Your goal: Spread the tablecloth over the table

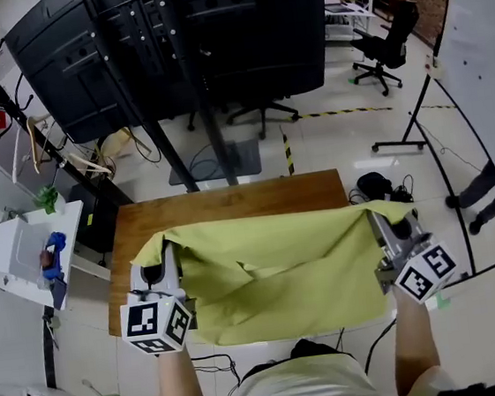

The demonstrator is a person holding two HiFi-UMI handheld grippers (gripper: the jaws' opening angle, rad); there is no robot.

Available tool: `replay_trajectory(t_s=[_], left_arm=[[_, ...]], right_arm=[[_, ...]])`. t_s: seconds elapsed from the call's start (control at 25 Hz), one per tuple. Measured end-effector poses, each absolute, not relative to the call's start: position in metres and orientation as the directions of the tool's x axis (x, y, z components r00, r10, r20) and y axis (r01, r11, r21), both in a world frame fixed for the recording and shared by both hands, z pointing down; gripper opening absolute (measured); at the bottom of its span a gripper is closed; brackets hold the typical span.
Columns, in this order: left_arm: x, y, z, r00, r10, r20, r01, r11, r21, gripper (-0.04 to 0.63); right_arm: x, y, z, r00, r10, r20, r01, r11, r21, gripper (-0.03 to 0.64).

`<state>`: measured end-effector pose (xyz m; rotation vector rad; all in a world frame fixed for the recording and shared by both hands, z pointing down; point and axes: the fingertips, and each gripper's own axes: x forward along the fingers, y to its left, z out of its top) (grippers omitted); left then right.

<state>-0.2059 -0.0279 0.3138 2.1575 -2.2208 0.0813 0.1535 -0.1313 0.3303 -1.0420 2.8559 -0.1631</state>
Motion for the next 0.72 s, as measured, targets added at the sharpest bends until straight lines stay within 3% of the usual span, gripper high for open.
replay_trajectory(t_s=[0.48, 0.72], left_arm=[[-0.207, -0.111, 0.316, -0.07, -0.991, 0.117, -0.996, 0.063, -0.056, 0.006], [-0.223, -0.156, 0.337, -0.025, -0.989, 0.146, -0.999, 0.02, -0.039, 0.006]], right_arm=[[0.151, -0.213, 0.335, -0.769, -0.636, -0.072, -0.617, 0.767, -0.177, 0.012], [0.139, -0.249, 0.353, -0.741, -0.671, -0.01, -0.661, 0.732, -0.167, 0.012]])
